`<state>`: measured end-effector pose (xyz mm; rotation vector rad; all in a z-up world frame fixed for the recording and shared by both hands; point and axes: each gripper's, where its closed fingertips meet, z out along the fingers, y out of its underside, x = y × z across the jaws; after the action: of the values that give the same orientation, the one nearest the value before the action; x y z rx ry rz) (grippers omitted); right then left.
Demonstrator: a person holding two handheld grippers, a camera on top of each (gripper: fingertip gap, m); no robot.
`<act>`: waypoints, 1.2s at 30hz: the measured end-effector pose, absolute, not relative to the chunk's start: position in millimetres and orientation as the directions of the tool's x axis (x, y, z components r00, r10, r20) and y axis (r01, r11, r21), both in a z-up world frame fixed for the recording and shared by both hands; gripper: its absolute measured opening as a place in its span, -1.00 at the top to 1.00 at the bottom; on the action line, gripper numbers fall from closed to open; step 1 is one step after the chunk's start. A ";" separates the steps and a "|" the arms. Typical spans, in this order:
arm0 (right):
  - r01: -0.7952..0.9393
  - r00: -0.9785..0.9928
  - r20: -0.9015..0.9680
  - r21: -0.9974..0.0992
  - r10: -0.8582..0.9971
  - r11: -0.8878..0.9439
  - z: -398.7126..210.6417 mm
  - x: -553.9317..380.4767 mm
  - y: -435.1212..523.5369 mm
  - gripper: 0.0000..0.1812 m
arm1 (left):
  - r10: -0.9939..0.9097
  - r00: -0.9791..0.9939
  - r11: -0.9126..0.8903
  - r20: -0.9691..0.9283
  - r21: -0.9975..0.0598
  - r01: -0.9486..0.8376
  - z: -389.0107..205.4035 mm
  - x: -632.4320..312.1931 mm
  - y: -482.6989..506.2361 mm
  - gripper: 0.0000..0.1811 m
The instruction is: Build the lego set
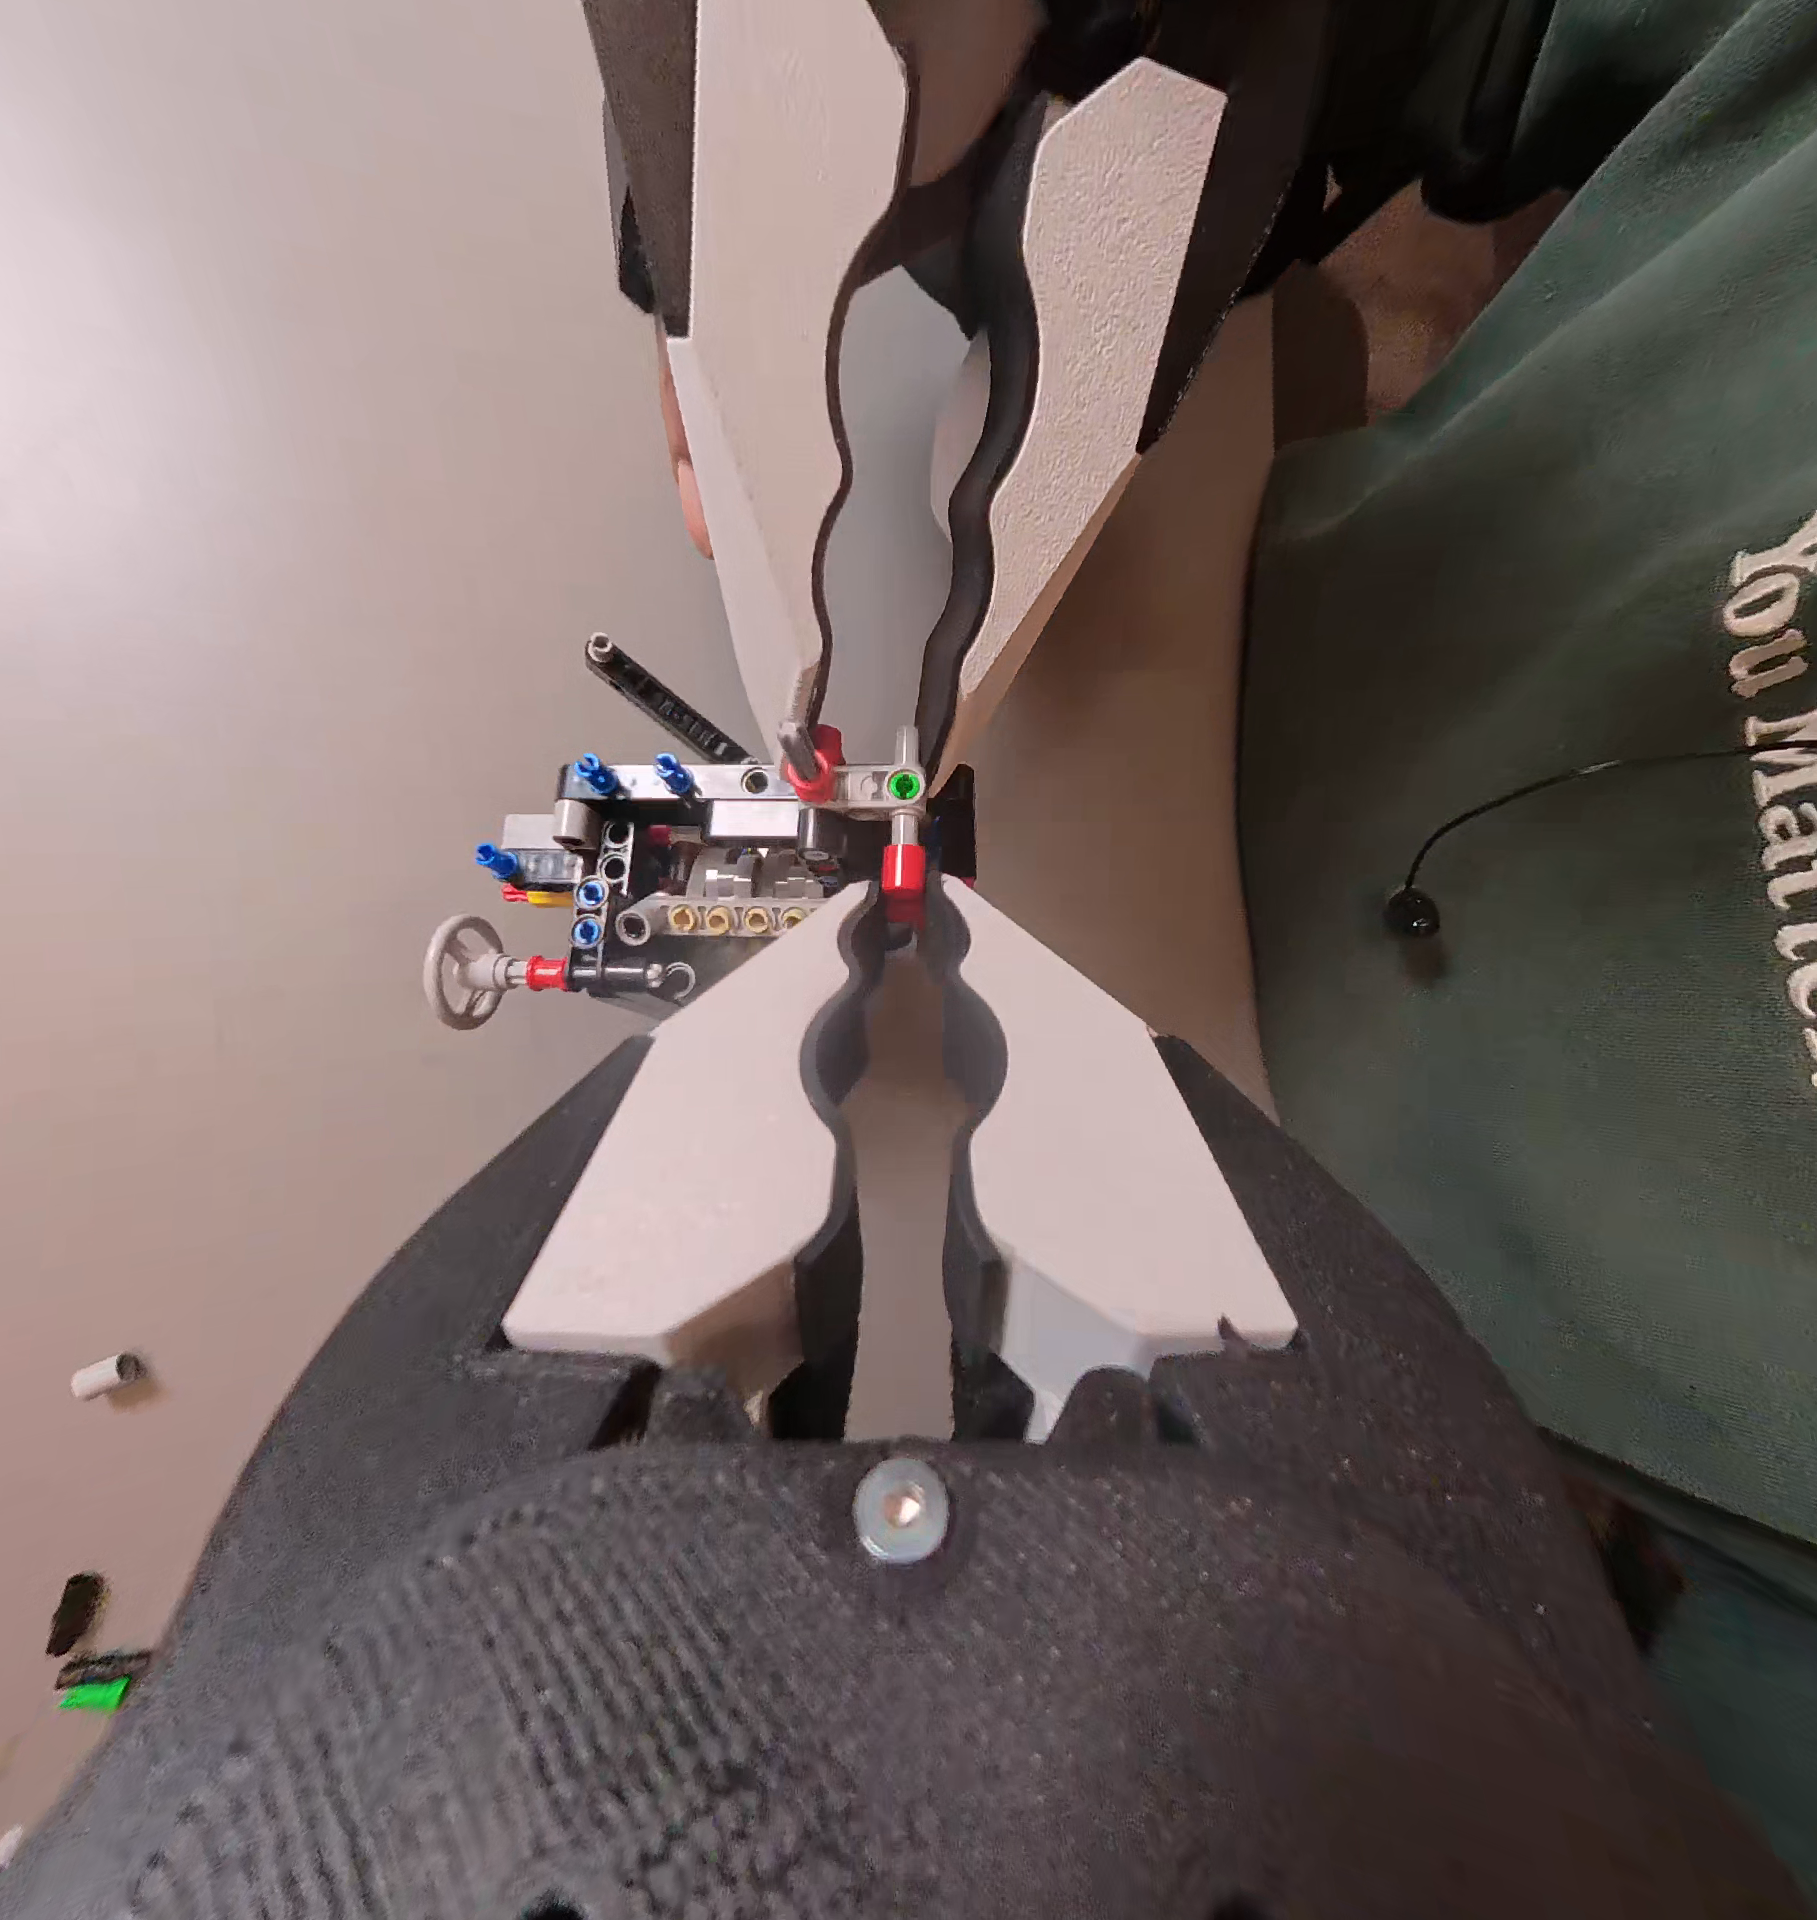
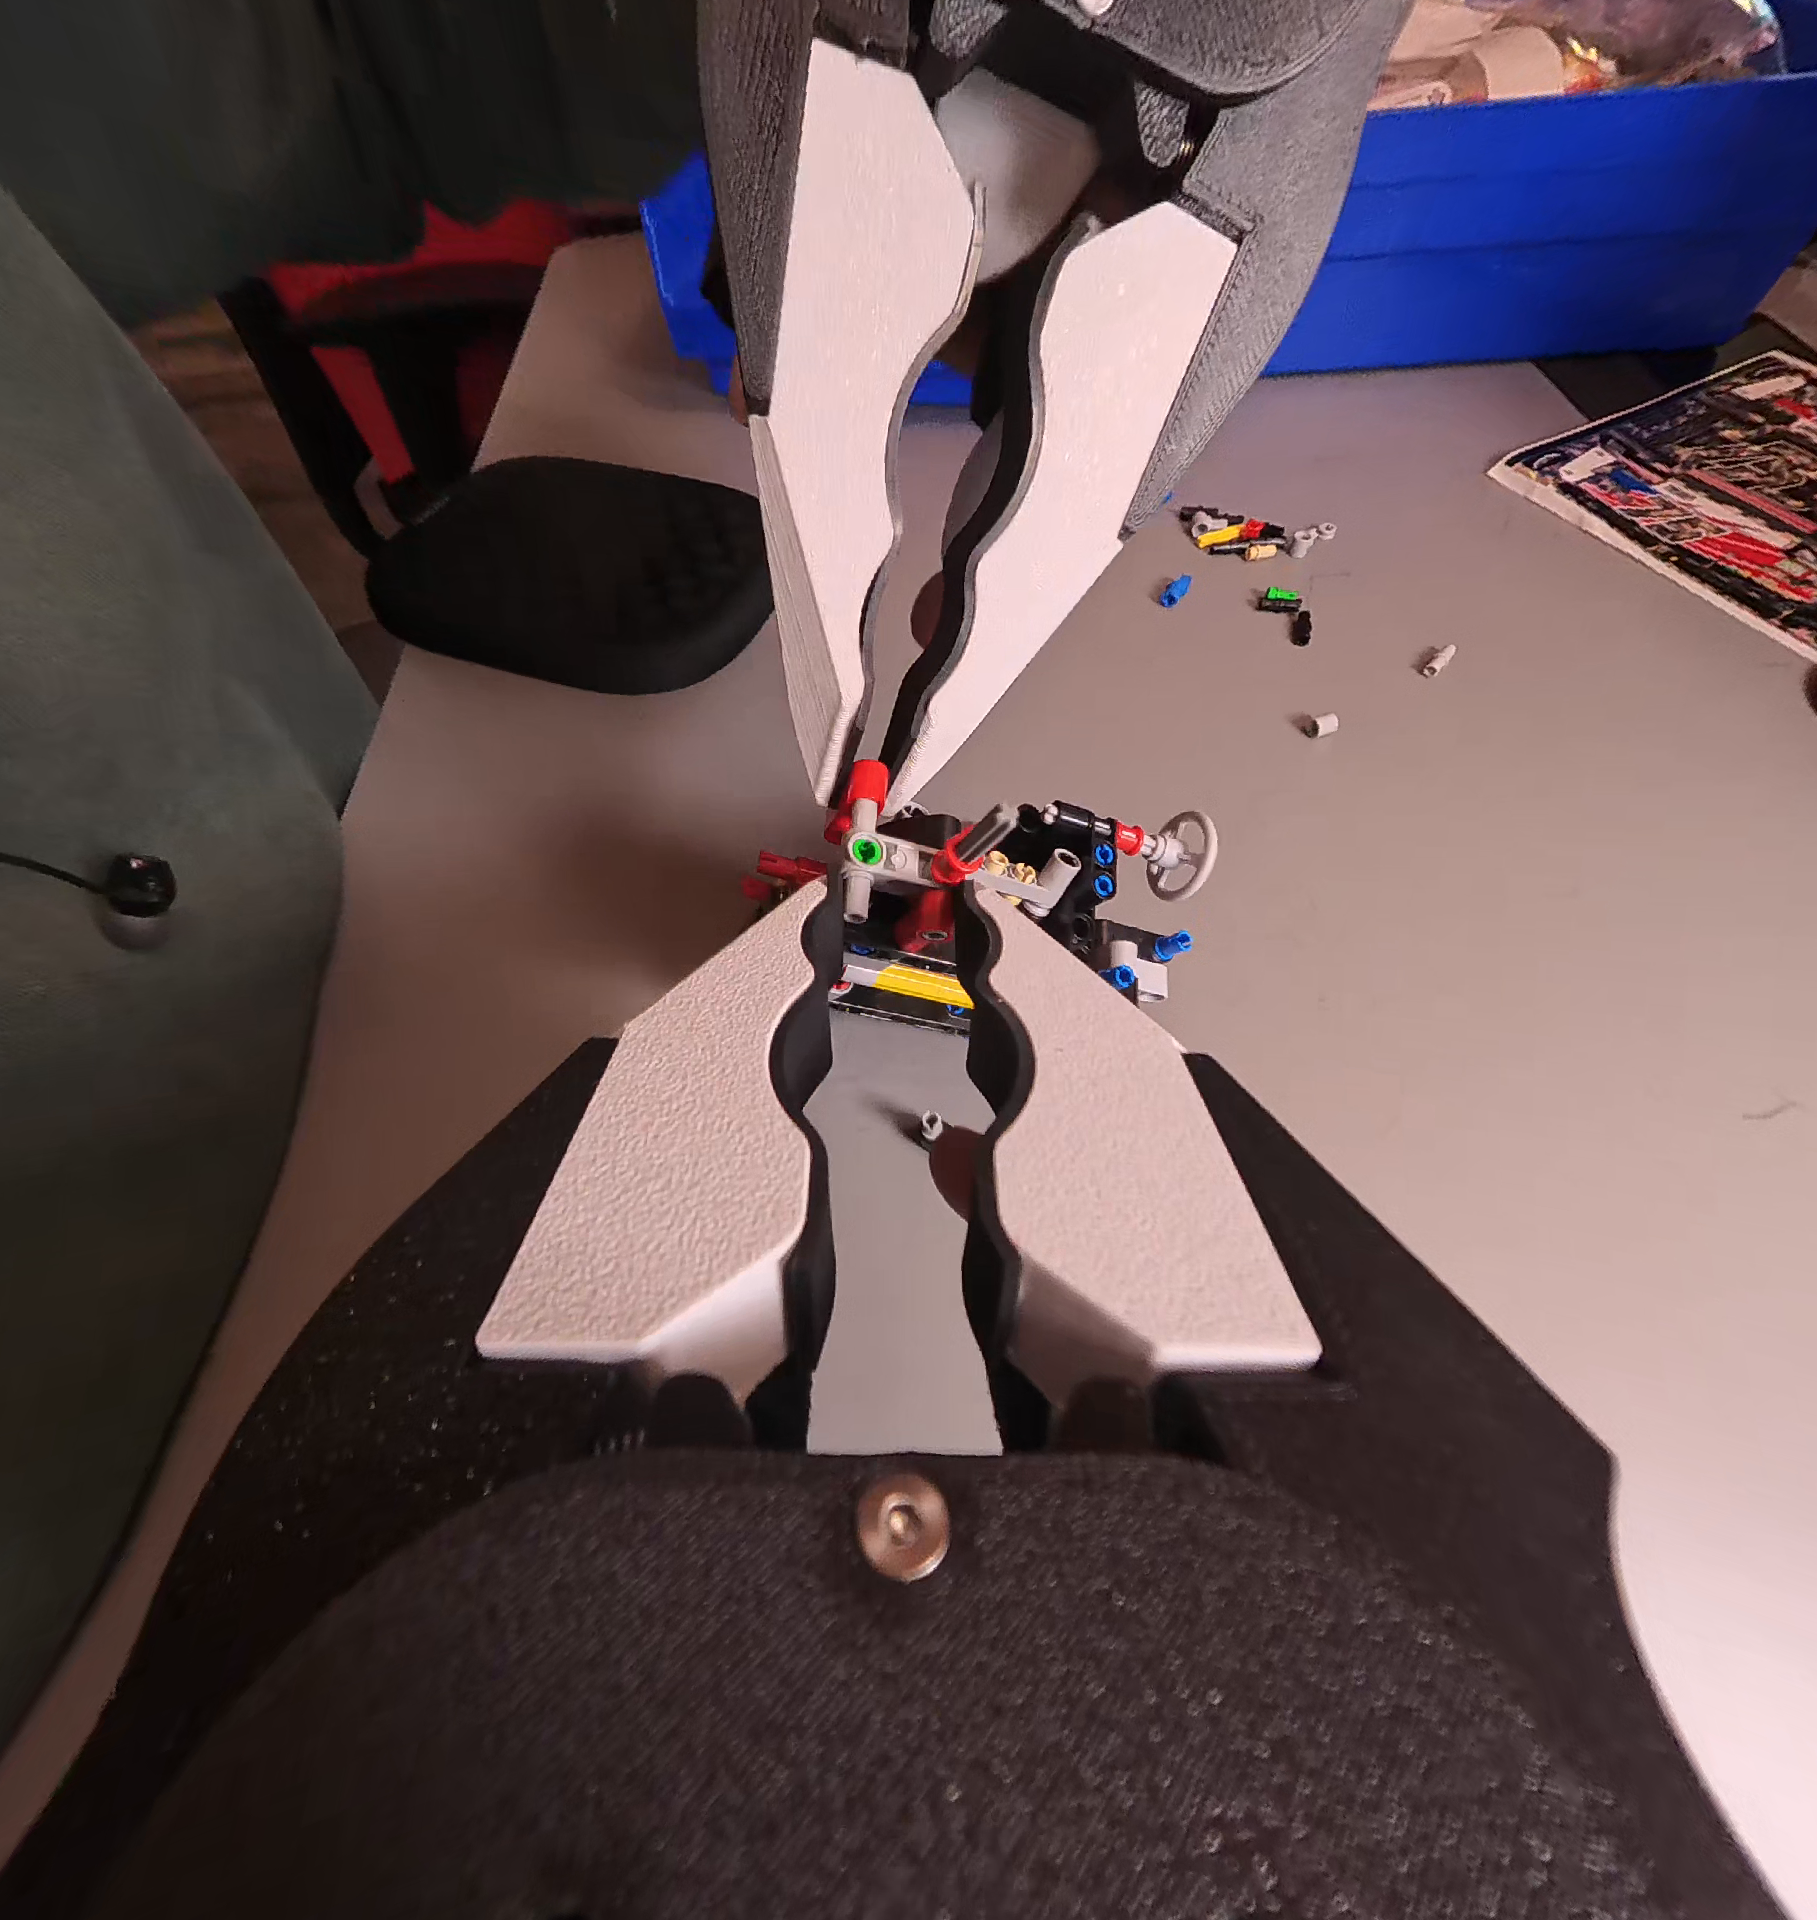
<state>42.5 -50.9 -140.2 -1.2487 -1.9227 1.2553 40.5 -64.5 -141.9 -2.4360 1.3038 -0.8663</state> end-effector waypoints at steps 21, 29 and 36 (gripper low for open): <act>0.473 -0.438 -0.073 -0.867 0.896 0.160 -139.7 47.5 -59.5 0.79 | -0.831 0.397 -0.541 0.389 -0.400 -0.740 -138.9 44.0 -72.9 0.94; 0.473 -0.449 -0.102 -0.870 0.887 0.139 -145.6 45.7 -62.9 0.79 | -0.800 0.411 -0.600 0.438 -0.560 -0.571 -131.7 43.7 -71.7 0.94; 0.454 -0.450 -0.119 -0.884 0.885 0.111 -144.6 43.6 -62.6 0.79 | -0.751 0.418 -0.659 0.511 -0.542 -0.522 -137.2 37.8 -82.1 0.94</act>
<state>43.6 -62.6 -144.6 -1.2986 -1.9525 1.2965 37.8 -82.1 -137.2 -2.3776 1.1025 -1.0867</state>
